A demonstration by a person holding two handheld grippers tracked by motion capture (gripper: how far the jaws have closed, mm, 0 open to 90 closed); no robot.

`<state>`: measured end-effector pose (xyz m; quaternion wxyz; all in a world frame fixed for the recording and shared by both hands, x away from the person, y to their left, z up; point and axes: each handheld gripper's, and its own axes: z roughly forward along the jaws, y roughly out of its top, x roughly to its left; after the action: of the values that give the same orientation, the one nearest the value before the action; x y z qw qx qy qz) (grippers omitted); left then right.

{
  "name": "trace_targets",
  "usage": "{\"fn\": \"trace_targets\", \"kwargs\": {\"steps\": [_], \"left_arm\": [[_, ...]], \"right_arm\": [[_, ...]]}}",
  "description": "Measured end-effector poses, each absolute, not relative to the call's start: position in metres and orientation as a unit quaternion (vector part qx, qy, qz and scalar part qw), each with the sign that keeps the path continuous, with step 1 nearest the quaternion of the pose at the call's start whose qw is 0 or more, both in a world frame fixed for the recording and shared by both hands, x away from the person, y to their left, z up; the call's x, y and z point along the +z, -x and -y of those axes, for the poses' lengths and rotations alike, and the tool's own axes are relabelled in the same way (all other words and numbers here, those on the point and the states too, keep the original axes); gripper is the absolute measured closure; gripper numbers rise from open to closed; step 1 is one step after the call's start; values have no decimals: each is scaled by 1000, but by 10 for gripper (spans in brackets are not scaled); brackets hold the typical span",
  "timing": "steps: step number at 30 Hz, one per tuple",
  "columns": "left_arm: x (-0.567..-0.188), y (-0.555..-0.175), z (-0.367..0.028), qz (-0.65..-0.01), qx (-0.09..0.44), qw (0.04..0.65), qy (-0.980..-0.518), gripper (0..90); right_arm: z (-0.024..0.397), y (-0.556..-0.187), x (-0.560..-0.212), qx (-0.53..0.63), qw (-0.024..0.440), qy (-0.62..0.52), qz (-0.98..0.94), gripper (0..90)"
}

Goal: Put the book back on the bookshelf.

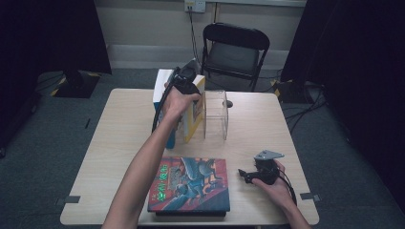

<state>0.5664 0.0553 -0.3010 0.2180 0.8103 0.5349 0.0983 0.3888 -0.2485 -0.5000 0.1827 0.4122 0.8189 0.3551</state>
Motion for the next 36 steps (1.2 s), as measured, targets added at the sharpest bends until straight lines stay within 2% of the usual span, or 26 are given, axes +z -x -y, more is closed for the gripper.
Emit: {"fn": "trace_targets", "kwargs": {"steps": [11,17,36], "left_arm": [[-302,-550,-55,-504,116,225,-826,519],[-302,-539,-49,-489,136,224,-832,520],[-314,-516,-66,-482,178,321,-795,544]], "right_arm": [[248,-389,-500,355,183,-412,-819,123],[248,-389,-500,355,183,-412,-819,123],[248,-389,-500,355,183,-413,-819,123]]}}
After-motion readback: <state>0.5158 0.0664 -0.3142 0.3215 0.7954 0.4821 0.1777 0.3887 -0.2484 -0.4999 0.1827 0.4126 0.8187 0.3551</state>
